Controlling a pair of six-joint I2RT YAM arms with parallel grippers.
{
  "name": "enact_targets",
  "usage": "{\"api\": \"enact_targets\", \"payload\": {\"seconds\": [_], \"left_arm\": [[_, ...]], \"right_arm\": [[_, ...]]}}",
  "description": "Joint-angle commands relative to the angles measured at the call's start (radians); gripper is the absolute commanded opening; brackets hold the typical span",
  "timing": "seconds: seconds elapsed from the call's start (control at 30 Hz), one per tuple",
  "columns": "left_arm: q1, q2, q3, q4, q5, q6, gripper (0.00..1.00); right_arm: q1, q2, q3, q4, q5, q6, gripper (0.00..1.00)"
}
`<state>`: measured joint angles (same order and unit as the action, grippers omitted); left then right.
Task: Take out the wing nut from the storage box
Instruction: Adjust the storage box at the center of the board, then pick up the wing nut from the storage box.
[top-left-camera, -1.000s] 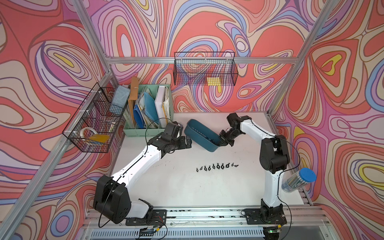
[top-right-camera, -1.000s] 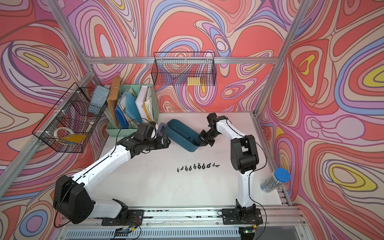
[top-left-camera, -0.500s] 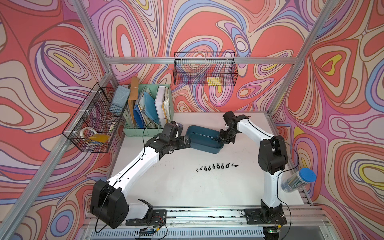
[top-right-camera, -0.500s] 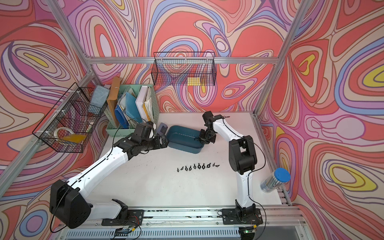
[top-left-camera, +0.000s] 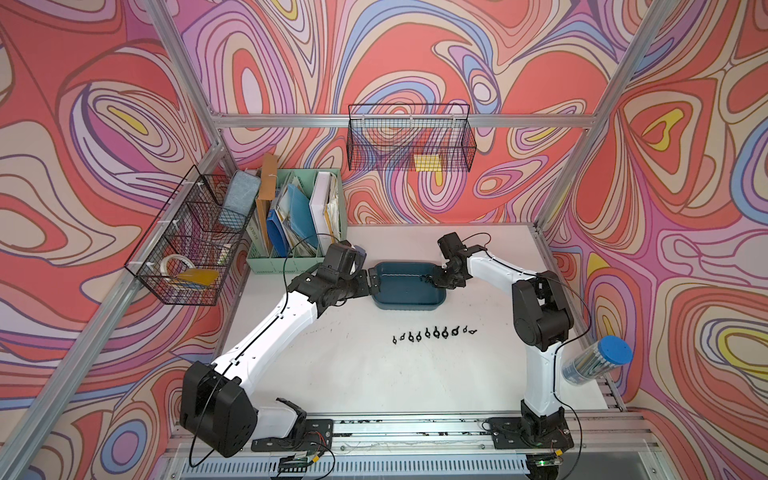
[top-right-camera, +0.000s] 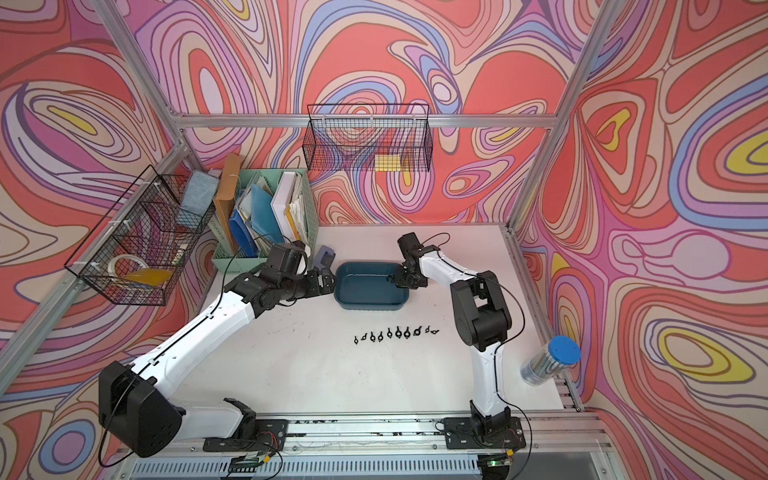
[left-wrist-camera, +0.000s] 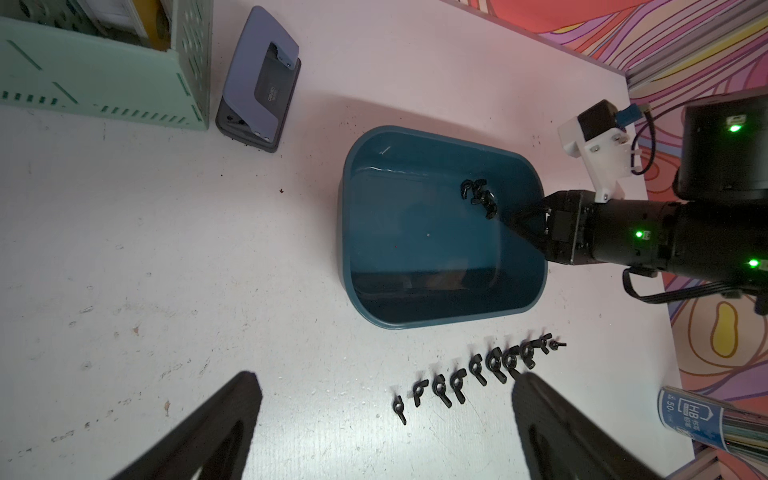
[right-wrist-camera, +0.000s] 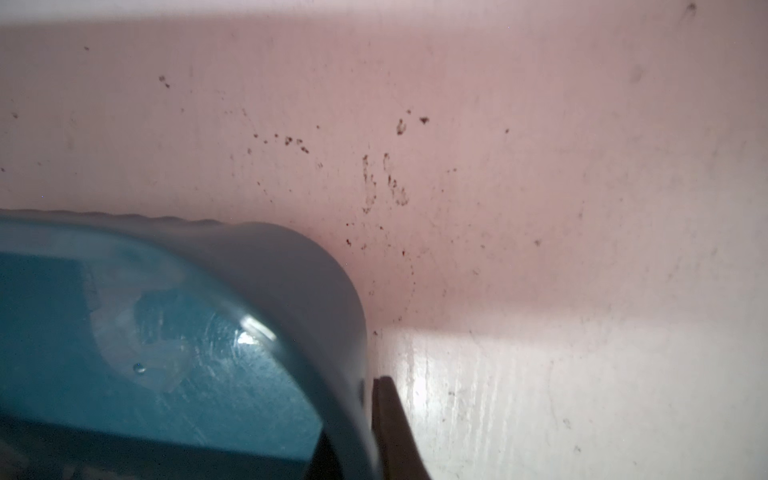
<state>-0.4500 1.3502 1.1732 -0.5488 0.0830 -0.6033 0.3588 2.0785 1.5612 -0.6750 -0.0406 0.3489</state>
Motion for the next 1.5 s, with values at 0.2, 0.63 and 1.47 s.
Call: {"api": "enact_targets", "payload": {"seconds": [0.2, 0.63, 1.47], "left_arm": [[0.01, 0.027, 0.045, -0.037, 0.0, 0.0, 0.99], [0.009, 0.067, 0.046, -0.008, 0.044, 0.031, 0.98], [-0.179, 0.68, 0.567, -0.119, -0.096, -0.168, 0.42]], "right_arm": [[0.002, -0.01, -0.018, 0.097, 0.039, -0.002, 0.11], [0.002, -0.033, 0.03, 0.051, 0.048, 0.013, 0.31], [-0.022, -0.405, -0.22, 0.192, 0.071, 0.081, 0.98]]}}
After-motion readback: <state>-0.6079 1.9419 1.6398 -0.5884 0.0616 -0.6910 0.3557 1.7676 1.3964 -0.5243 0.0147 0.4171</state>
